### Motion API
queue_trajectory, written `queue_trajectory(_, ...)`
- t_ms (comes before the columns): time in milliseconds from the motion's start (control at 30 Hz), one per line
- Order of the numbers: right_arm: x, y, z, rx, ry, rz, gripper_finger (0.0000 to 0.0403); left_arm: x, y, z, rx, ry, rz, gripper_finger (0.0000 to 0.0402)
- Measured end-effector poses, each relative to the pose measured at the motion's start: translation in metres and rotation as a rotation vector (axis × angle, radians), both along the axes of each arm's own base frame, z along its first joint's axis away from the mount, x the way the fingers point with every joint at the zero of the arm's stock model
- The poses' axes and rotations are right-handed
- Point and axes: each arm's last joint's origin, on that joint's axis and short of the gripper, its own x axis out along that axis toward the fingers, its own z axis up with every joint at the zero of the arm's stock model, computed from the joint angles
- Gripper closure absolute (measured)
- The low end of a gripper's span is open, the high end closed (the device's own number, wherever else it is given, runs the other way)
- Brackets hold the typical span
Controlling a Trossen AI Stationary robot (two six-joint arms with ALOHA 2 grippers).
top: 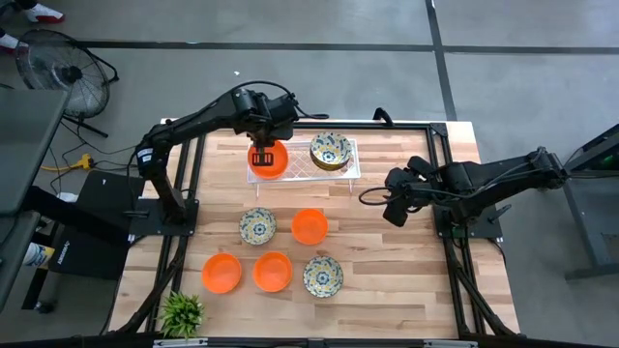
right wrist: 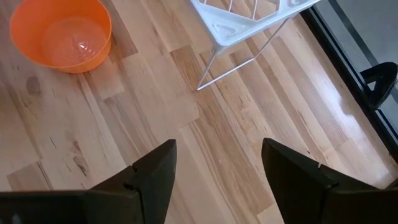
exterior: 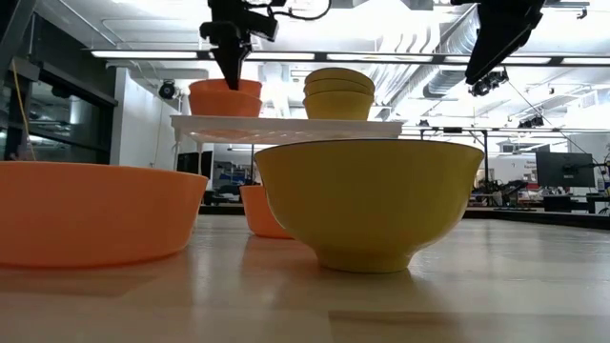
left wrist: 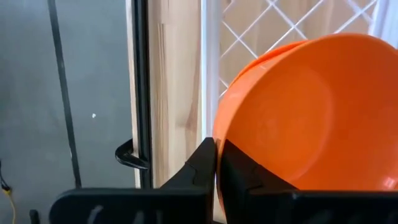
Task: Pick & Place Mini bowls
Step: Stack the orange bowl on the other orange bowl on the shelf
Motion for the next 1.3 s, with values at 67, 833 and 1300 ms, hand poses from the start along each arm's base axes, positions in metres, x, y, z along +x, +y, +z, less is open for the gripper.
queue_trajectory(67,0.000,0.000,0.000,0.000,0.000,0.000,0.0178,-0.001,0.000,0.008,0.008,-0.020,0.001,0.0399)
queue_trajectory(833,0.000,0.001,0.000,0.025,0.008,0.008,0.0178,-0.030,0.028,0.042,-0.351,-0.296,0.224,0.0401)
queue_trajectory(1300,-0.001,0.001,-0.001,0.031,0.005,-0.004,0.0178,-0.029,0.036,0.010,-0.379,-0.180,0.318,0.0401)
